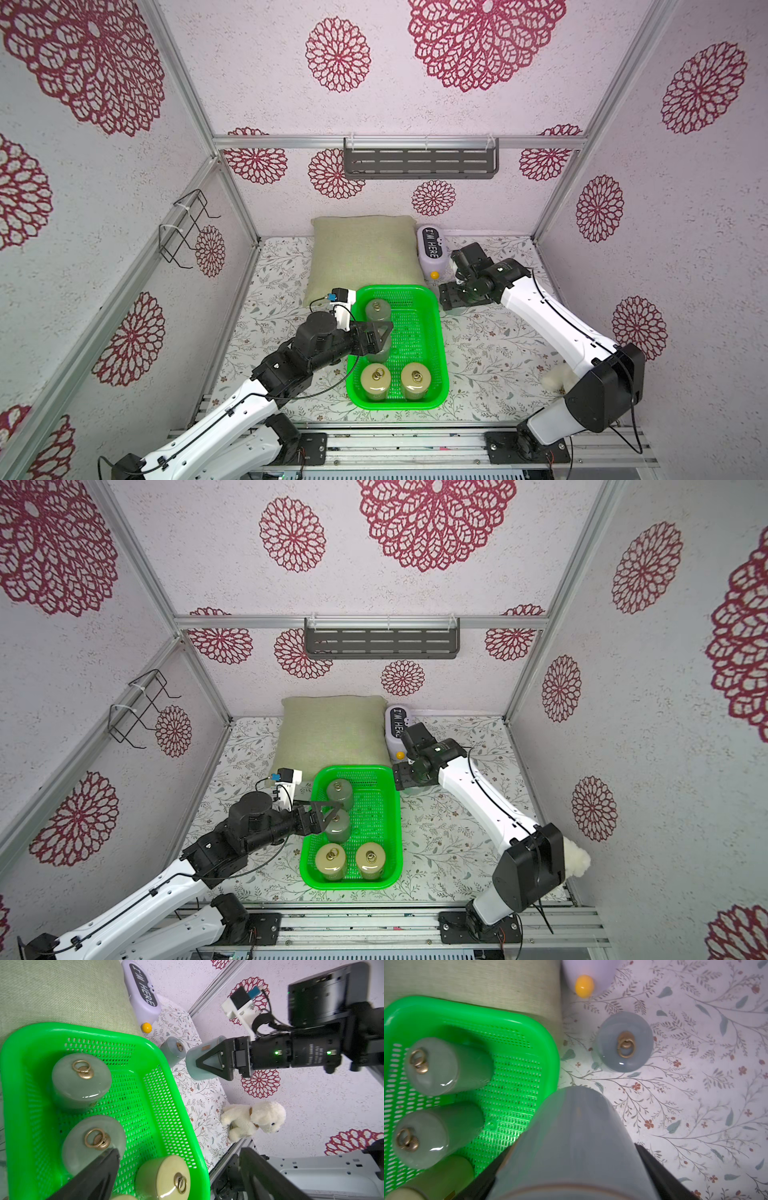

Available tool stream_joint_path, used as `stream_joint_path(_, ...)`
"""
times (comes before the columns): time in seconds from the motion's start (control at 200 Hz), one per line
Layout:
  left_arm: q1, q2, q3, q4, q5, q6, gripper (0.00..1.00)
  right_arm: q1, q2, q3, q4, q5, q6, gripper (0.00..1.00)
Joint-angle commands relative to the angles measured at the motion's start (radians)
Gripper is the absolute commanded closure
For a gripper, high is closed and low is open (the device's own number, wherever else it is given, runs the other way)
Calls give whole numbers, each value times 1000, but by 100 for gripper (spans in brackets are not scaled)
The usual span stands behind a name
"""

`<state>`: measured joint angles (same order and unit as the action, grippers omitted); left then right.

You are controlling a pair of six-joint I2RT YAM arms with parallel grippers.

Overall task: Take the tea canister out of the basket
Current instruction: Place the tea canister at the center of the board.

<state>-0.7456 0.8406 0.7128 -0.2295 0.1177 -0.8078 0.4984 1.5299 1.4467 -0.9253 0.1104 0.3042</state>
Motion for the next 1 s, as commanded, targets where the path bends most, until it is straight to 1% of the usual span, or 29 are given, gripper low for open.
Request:
stream_joint_path(0.0, -9, 5, -23, 83, 27, 15, 3, -66, -51, 12, 42, 31, -25, 27)
stream_joint_path(0.135, -9, 4, -38, 108, 44, 7, 3, -153, -31, 6, 49, 54, -50, 27)
stream_joint_path(0.245, -9, -2, -41, 110, 56, 8, 3, -240, -5, -2, 63, 13, -49, 27)
stream_joint_path(0.35, -10, -15, -50, 115, 54, 10, 3, -283, 23, 6, 89, 8, -42, 27)
stream_joint_path(0.55, -9, -43, -60, 119, 63, 10, 3, -347, 113, 19, 124, 20, -34, 27)
stream_joint_path(0.67, -9, -62, -68, 114, 61, 12, 3, -382, 171, 28, 147, -2, -37, 27)
stream_joint_path(0.996, -9, -77, -72, 92, 47, 11, 3, -408, 372, 131, 145, 0, -48, 27)
